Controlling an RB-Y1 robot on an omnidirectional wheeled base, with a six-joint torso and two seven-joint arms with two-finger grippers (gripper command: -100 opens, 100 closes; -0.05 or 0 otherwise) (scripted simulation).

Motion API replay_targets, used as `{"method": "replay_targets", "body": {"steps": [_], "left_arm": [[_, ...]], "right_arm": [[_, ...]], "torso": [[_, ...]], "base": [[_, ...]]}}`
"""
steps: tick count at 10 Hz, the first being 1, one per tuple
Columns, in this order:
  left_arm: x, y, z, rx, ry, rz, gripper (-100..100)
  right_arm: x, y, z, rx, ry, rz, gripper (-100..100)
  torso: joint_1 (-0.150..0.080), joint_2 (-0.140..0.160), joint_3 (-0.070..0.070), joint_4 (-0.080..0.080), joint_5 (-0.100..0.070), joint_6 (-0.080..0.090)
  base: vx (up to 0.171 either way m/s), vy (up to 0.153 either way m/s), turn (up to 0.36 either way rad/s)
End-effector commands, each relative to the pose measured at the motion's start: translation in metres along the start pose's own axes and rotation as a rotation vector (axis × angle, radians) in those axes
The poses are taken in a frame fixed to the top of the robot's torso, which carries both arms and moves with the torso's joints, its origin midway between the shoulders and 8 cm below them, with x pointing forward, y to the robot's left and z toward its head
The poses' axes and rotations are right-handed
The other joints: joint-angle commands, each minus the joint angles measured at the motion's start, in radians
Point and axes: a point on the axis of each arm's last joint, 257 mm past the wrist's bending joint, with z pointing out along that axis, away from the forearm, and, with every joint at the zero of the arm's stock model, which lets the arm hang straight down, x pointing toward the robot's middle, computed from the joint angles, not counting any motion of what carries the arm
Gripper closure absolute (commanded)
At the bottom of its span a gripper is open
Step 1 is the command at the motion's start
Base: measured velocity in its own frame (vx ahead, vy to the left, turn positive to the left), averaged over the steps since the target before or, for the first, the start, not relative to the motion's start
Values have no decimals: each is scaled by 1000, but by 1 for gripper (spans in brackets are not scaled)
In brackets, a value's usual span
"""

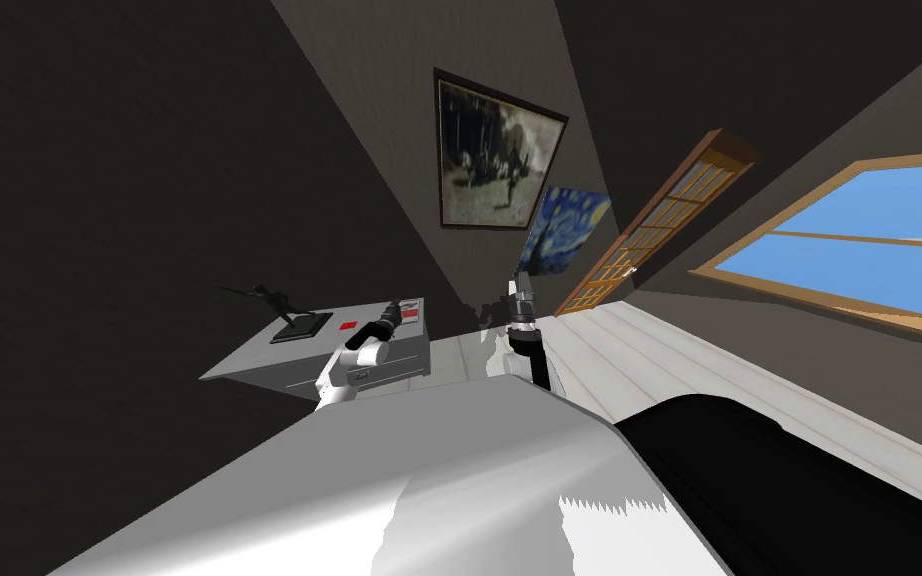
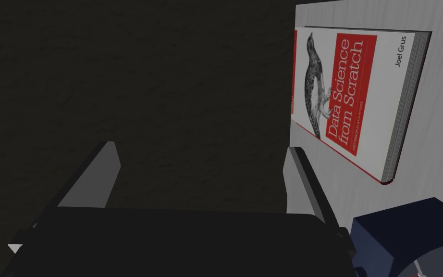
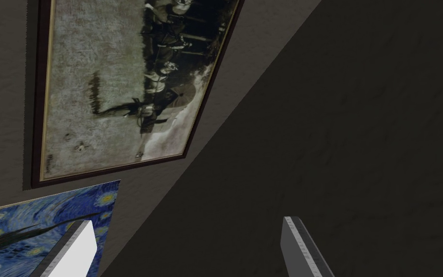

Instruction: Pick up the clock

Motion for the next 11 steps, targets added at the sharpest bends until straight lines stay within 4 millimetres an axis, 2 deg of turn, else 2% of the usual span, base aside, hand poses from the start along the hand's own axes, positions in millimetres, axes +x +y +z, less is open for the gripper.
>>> {"method": "replay_targets", "body": {"steps": [1, 11], "left_arm": [[1, 9, 8, -49, 6, -11, -100], [-2, 68, 26, -337, 11, -59, -100]], "right_arm": [[0, 0, 0, 0, 0, 0, 0], [0, 0, 0, 0, 0, 0, 0]], "torso": [[0, 0, 0, 0, 0, 0], [1, -1, 0, 0, 0, 0]], "base": [[23, -31, 37], [27, -23, 18]]}}
